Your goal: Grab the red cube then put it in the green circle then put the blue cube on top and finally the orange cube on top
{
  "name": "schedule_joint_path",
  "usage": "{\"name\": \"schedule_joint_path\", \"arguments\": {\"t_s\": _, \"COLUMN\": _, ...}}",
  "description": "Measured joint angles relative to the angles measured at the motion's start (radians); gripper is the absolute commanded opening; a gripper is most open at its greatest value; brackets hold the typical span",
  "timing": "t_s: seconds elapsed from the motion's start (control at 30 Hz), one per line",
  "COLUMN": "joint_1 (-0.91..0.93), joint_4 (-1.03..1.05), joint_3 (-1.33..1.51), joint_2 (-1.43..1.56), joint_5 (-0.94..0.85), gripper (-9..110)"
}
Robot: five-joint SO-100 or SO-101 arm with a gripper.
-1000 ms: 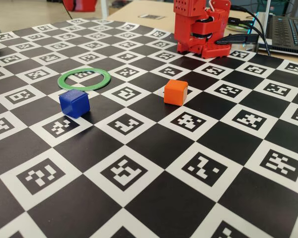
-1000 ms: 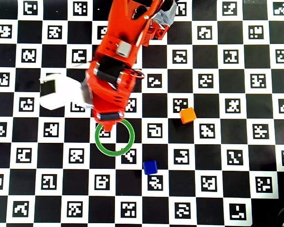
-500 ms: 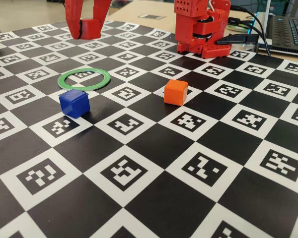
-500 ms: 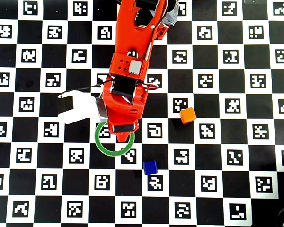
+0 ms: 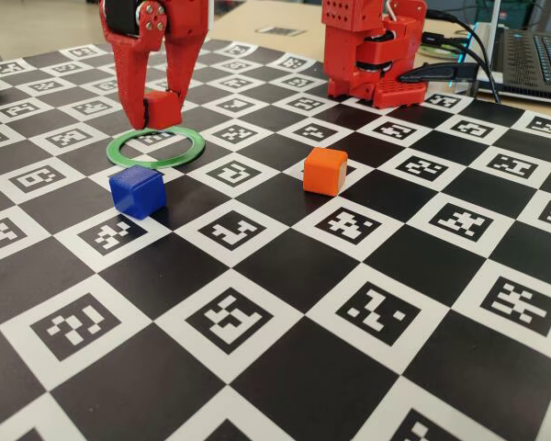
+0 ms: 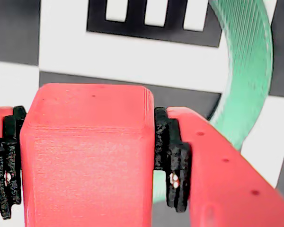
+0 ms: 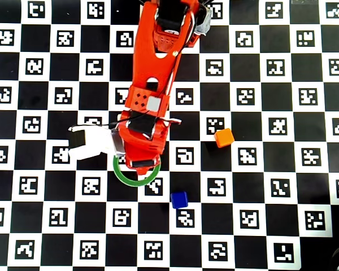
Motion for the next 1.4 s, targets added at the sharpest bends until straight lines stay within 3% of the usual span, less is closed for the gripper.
{"name": "schedule_joint_path", "arguments": {"t_s": 1.23, "joint_1": 0.015, "joint_4": -0.028, "joint_3": -0.021, "joint_2": -0.087, "joint_5": 0.006, "gripper": 6}}
{"name": "schedule_joint_path", "arguments": {"t_s": 1.4, "joint_1": 0.015, "joint_4": -0.028, "joint_3": -0.021, "joint_2": -0.087, "joint_5": 0.006, "gripper": 17}}
